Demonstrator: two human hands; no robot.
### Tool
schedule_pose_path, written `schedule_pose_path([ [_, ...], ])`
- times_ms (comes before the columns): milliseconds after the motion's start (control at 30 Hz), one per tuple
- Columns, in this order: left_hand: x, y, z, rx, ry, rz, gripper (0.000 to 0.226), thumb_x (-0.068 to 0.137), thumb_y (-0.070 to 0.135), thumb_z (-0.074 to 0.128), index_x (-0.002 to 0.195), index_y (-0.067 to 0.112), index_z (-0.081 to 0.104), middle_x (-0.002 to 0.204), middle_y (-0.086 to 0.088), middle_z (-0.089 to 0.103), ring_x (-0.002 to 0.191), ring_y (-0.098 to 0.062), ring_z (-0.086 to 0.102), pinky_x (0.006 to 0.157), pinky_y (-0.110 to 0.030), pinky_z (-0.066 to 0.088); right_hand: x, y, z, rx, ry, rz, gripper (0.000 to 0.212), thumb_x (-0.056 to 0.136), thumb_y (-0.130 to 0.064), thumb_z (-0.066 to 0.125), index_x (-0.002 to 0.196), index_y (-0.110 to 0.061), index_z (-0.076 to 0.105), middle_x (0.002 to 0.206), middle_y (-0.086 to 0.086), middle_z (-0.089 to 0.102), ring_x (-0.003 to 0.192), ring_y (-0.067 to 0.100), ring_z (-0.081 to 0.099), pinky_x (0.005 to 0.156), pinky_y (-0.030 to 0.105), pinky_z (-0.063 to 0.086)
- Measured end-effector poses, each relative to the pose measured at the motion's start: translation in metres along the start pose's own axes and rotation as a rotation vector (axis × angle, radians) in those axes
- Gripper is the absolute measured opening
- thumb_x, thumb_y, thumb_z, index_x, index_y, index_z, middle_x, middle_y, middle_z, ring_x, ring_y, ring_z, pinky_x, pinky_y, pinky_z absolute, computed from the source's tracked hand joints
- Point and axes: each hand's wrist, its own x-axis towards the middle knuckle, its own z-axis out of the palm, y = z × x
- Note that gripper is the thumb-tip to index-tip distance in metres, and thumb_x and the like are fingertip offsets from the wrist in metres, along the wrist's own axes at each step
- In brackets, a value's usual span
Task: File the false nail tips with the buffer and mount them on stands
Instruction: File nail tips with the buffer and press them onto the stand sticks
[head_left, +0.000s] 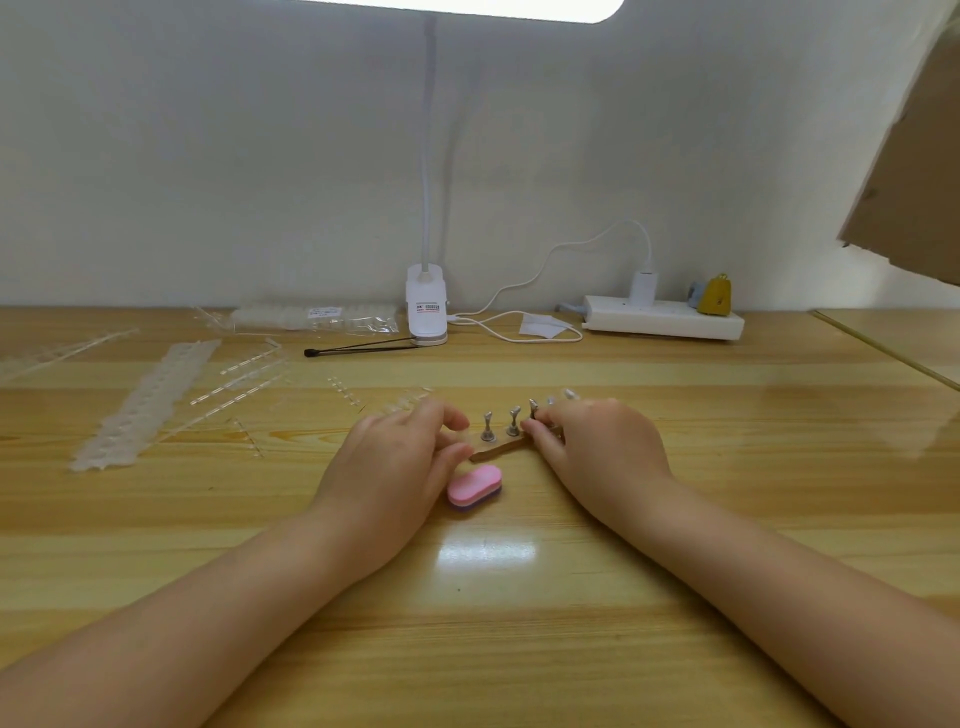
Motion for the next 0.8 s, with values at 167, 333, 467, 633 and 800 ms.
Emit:
schedule_pose_path([
  [167,0.000,0.001,-0.001,0.000,-0.001,0.011,0.013,0.096,0.035,0.050,0.107,0.030,0.049,0.103,0.014,0.068,0.100,-0.007,0.057,0.083,-0.021,0.026,0.002,0.001,-0.001,0.129,0.025,0.052,0.027,0.096,-0.042,0.052,0.096,-0.026,0.073,0.091,-0.004,0.069,0.085,0.020,0.062,0.060,0.030,0.044],
  [333,-0.001,0.001,-0.001,0.002,-0.002,0.011,0.014,0.096,0.035,0.050,0.108,0.029,0.050,0.103,0.014,0.068,0.101,-0.007,0.057,0.084,-0.022,0.026,-0.001,-0.001,-0.002,0.174,0.057,0.032,0.022,0.094,-0.038,0.055,0.099,-0.026,0.073,0.090,-0.003,0.070,0.083,0.020,0.063,0.061,0.030,0.046],
  [467,-0.002,0.000,-0.001,0.003,0.036,0.022,0.014,0.095,0.032,0.053,0.108,0.026,0.054,0.101,0.014,0.068,0.098,-0.009,0.059,0.083,-0.023,0.028,-0.005,-0.003,-0.004,0.273,0.116,0.053,0.015,0.089,-0.032,0.060,0.094,-0.023,0.071,0.072,-0.007,0.064,0.074,0.018,0.061,0.058,0.029,0.042],
  [633,-0.004,0.003,-0.004,-0.032,0.176,0.077,0.015,0.089,0.026,0.063,0.102,0.020,0.060,0.098,0.014,0.067,0.093,-0.009,0.062,0.084,-0.030,0.037,-0.014,-0.008,-0.011,0.452,0.201,-0.053,0.007,0.089,-0.023,0.062,0.082,-0.021,0.061,0.061,-0.011,0.052,0.058,0.009,0.050,0.052,0.028,0.039],
  [800,-0.005,0.010,-0.007,-0.092,0.248,0.086,0.013,0.087,0.024,0.068,0.098,0.019,0.062,0.094,0.014,0.066,0.086,-0.010,0.061,0.081,-0.034,0.042,-0.017,-0.016,-0.013,0.605,0.204,-0.104,0.003,0.087,-0.015,0.064,0.086,-0.012,0.064,0.072,-0.007,0.062,0.064,0.013,0.056,0.062,0.036,0.047],
])
